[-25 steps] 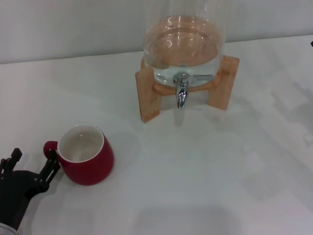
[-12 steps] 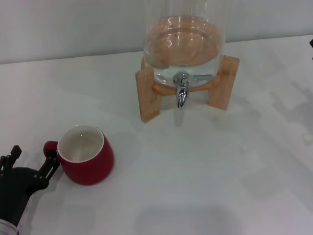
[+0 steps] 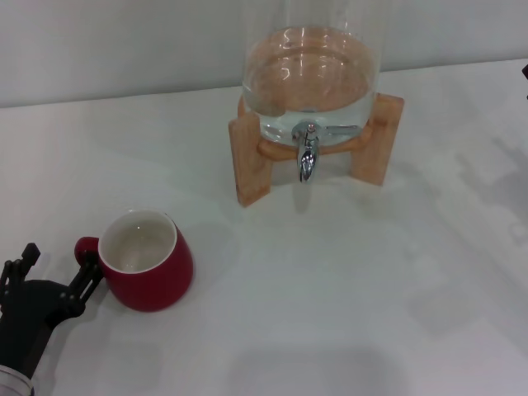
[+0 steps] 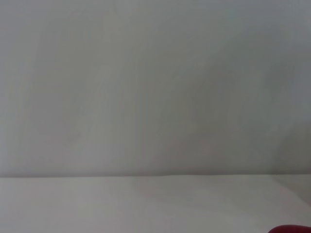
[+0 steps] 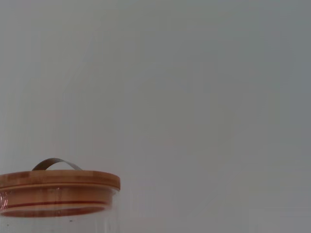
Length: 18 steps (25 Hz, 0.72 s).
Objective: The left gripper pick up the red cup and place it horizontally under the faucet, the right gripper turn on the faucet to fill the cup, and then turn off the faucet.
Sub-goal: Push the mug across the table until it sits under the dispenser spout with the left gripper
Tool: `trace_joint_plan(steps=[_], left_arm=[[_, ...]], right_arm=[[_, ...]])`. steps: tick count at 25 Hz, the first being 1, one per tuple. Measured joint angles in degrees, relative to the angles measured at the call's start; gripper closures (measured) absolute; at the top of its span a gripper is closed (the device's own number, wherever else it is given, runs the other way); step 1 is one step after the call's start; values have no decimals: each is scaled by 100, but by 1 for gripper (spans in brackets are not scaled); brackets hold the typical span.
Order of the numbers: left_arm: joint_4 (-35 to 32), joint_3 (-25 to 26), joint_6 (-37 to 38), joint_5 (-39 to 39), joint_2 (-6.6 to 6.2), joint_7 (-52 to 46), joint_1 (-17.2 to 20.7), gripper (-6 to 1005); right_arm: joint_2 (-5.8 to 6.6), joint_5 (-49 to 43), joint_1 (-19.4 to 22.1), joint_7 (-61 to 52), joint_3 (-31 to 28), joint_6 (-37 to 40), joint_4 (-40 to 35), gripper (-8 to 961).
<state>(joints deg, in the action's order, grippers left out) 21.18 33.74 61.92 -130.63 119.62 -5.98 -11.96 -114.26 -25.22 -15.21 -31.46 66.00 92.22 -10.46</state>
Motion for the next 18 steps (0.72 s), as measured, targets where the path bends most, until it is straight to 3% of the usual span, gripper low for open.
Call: trace_joint_plan(steps=[13, 18], left_arm=[[0, 32, -51, -7, 0, 0, -17, 115], [0, 34, -51, -15, 0, -1, -23, 228]], right_arm=[[-5, 0, -4, 0, 8, 2, 0, 184], [-8, 0, -8, 0, 9, 9, 0, 185]])
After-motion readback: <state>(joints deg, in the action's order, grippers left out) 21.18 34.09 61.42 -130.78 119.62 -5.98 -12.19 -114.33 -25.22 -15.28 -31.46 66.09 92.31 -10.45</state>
